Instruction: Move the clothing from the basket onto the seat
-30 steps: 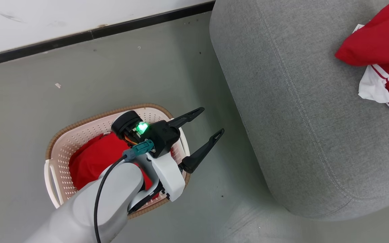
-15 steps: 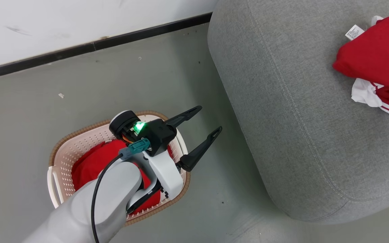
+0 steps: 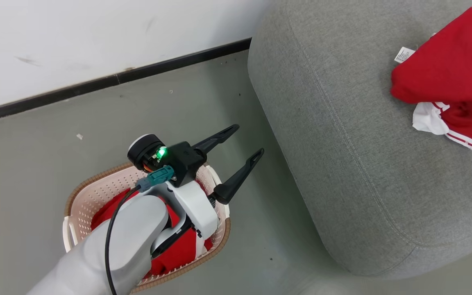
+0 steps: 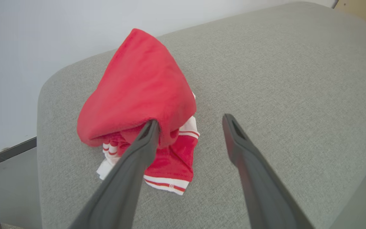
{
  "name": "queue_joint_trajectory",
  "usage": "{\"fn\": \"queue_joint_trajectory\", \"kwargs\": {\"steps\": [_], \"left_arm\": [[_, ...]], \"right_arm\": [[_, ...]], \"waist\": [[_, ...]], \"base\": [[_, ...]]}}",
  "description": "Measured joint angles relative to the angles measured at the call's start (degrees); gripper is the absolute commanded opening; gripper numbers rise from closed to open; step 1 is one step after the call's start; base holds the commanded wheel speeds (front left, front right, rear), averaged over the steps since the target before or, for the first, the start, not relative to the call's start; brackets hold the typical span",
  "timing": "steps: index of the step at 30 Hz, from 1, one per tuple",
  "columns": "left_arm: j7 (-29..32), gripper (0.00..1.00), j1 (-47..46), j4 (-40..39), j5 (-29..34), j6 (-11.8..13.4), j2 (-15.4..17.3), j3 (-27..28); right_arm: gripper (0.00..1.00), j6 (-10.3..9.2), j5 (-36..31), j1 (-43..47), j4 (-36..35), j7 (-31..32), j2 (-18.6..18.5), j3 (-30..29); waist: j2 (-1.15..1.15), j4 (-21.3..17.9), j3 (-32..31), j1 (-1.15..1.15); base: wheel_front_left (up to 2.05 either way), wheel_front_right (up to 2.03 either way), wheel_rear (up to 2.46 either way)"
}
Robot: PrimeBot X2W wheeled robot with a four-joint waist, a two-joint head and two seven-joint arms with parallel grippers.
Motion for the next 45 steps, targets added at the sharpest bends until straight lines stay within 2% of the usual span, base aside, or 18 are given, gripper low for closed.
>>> {"fn": "queue_joint_trajectory", "kwargs": {"steps": [10,24,36,45], "left_arm": [[-0.66,1.00,2.34,1.30,-0.92,0.09,0.71,2.42],[-1.12,1.00,5.81,2.10,-2.42,1.97,1.24,7.12],[-1.16,1.00,10.72,0.63,-2.57,4.53,2.43,13.30],[-1.16,1.00,16.42,-0.69,-3.92,6.21,2.55,17.77]], "right_arm": [[1.00,-0.01,1.00,3.85,-3.23,-1.45,-1.21,-1.52],[1.00,-0.01,-0.75,4.45,-16.92,-1.51,-1.38,0.35],[1.00,-0.01,-1.52,8.16,-24.27,-1.51,1.75,2.45],[1.00,-0.01,-2.86,12.01,-26.87,-1.52,3.35,2.60]], "waist": [[0.00,-0.05,-3.71,0.00],[0.00,1.09,-8.98,0.00],[0.00,4.53,-13.26,0.00],[0.00,7.87,-15.83,0.00]], "base": [[0.00,0.00,0.00],[0.00,0.00,0.00],[0.00,0.00,0.00],[0.00,0.00,0.00]]}}
